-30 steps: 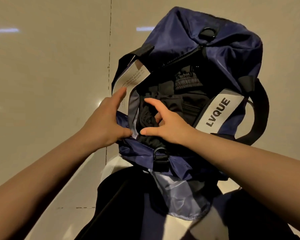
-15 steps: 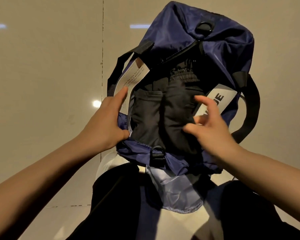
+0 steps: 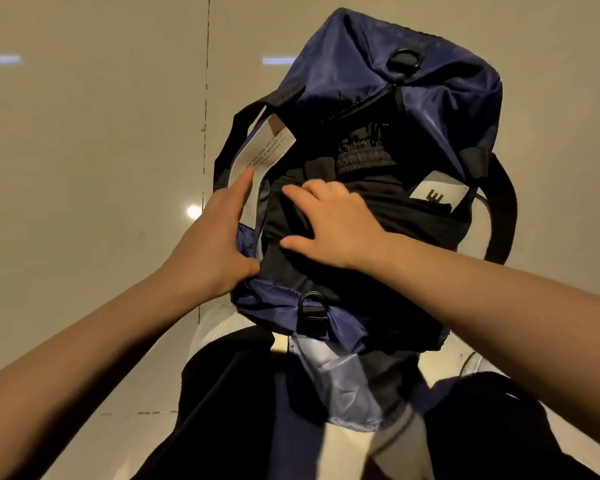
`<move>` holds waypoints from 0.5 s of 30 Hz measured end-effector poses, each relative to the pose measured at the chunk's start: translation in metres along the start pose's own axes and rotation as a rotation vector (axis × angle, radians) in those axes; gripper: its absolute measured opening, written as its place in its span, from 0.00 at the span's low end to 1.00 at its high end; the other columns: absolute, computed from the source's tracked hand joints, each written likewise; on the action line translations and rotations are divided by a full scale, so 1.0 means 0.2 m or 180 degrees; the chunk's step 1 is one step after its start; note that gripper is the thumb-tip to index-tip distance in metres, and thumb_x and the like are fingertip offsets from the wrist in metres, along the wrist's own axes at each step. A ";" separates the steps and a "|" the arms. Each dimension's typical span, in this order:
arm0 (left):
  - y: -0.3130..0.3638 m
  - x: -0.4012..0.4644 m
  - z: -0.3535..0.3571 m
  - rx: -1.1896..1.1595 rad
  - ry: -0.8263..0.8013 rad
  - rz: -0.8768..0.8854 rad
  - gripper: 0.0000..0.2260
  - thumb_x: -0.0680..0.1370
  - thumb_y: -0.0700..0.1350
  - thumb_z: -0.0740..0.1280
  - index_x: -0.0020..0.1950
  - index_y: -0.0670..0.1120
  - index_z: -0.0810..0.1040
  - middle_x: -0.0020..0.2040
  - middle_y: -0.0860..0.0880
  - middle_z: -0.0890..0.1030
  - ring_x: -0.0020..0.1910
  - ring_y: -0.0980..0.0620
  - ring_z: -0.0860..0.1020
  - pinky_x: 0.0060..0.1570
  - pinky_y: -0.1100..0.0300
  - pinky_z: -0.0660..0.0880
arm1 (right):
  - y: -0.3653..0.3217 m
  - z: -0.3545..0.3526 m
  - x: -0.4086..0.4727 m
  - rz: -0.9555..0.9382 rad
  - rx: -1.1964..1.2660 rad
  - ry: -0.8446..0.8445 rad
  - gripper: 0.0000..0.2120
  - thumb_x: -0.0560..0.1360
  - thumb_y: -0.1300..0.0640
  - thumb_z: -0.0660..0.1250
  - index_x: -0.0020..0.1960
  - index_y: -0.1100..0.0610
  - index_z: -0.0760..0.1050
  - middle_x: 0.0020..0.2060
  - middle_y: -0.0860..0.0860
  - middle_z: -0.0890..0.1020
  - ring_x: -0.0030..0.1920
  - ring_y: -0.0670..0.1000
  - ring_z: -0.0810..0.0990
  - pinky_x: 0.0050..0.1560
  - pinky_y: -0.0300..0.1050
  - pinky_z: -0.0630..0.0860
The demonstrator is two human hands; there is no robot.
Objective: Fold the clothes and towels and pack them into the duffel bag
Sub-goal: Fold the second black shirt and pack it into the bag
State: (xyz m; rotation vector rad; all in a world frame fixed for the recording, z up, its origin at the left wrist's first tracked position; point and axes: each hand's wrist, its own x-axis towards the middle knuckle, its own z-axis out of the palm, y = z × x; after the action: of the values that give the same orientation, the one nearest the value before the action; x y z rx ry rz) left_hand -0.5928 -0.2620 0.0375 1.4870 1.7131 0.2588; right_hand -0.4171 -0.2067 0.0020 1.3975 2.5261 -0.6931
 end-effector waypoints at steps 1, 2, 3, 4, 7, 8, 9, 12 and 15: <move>0.00 0.00 0.00 -0.0020 0.0018 -0.0017 0.51 0.66 0.32 0.73 0.79 0.54 0.47 0.74 0.48 0.62 0.69 0.49 0.68 0.61 0.57 0.69 | -0.01 0.08 0.02 0.0010 -0.0060 -0.0132 0.37 0.75 0.36 0.62 0.77 0.50 0.54 0.72 0.51 0.63 0.71 0.57 0.61 0.66 0.54 0.61; 0.00 0.01 -0.01 -0.0029 0.0047 -0.0029 0.51 0.65 0.32 0.73 0.79 0.53 0.47 0.74 0.48 0.61 0.70 0.50 0.67 0.61 0.59 0.68 | -0.01 0.16 0.02 -0.0022 -0.0058 -0.0133 0.38 0.75 0.34 0.60 0.78 0.50 0.53 0.73 0.51 0.61 0.71 0.56 0.59 0.66 0.54 0.59; 0.01 0.01 -0.01 -0.0020 0.0076 -0.0037 0.51 0.65 0.32 0.73 0.79 0.53 0.47 0.75 0.49 0.61 0.71 0.51 0.65 0.61 0.60 0.67 | 0.00 0.22 -0.01 -0.0082 -0.0010 -0.0044 0.38 0.75 0.34 0.58 0.78 0.50 0.54 0.73 0.51 0.61 0.71 0.56 0.59 0.66 0.54 0.58; 0.02 0.01 -0.02 -0.0004 0.0094 -0.0046 0.51 0.65 0.32 0.74 0.79 0.52 0.47 0.75 0.49 0.60 0.71 0.52 0.64 0.60 0.62 0.66 | 0.00 0.25 -0.04 -0.0157 0.0055 0.0039 0.38 0.74 0.34 0.57 0.78 0.51 0.54 0.73 0.50 0.61 0.71 0.56 0.60 0.66 0.53 0.58; 0.03 0.02 -0.04 -0.0023 0.0117 -0.0062 0.51 0.66 0.32 0.74 0.79 0.52 0.47 0.75 0.50 0.60 0.71 0.52 0.64 0.60 0.61 0.65 | 0.02 0.26 -0.04 -0.0314 0.0120 0.0037 0.41 0.74 0.34 0.60 0.78 0.52 0.52 0.74 0.50 0.61 0.71 0.54 0.60 0.66 0.52 0.58; 0.04 0.02 -0.04 -0.0032 0.0119 -0.0073 0.51 0.66 0.32 0.74 0.79 0.52 0.47 0.75 0.50 0.60 0.71 0.52 0.64 0.61 0.62 0.66 | 0.02 0.25 -0.03 -0.0333 0.0124 0.0018 0.42 0.73 0.34 0.62 0.78 0.52 0.51 0.74 0.50 0.60 0.71 0.54 0.60 0.67 0.52 0.58; 0.04 0.02 -0.05 -0.0020 0.0099 -0.0087 0.51 0.66 0.32 0.73 0.79 0.53 0.47 0.75 0.50 0.60 0.71 0.53 0.64 0.60 0.62 0.66 | 0.02 0.24 -0.03 -0.0309 0.0145 0.0036 0.43 0.72 0.33 0.62 0.78 0.52 0.52 0.75 0.51 0.59 0.72 0.54 0.59 0.68 0.52 0.58; 0.04 0.00 -0.06 0.0097 -0.0015 -0.0138 0.51 0.67 0.33 0.73 0.79 0.55 0.46 0.74 0.50 0.61 0.67 0.52 0.67 0.56 0.61 0.68 | 0.02 0.26 -0.03 -0.0085 0.0049 0.0122 0.44 0.71 0.30 0.61 0.79 0.49 0.50 0.78 0.52 0.50 0.75 0.53 0.51 0.73 0.56 0.47; 0.05 -0.01 -0.07 0.0224 -0.0031 -0.0145 0.51 0.67 0.33 0.72 0.79 0.55 0.46 0.71 0.49 0.64 0.63 0.50 0.70 0.56 0.57 0.71 | 0.02 0.24 0.02 0.0069 -0.0240 -0.0030 0.46 0.70 0.27 0.58 0.79 0.46 0.45 0.78 0.50 0.45 0.77 0.52 0.46 0.73 0.66 0.38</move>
State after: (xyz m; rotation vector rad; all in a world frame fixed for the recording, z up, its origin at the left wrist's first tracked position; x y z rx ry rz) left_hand -0.5954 -0.2557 0.0539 1.4952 1.7621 0.1686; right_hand -0.4193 -0.2234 -0.0429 1.3911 2.4985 -0.5928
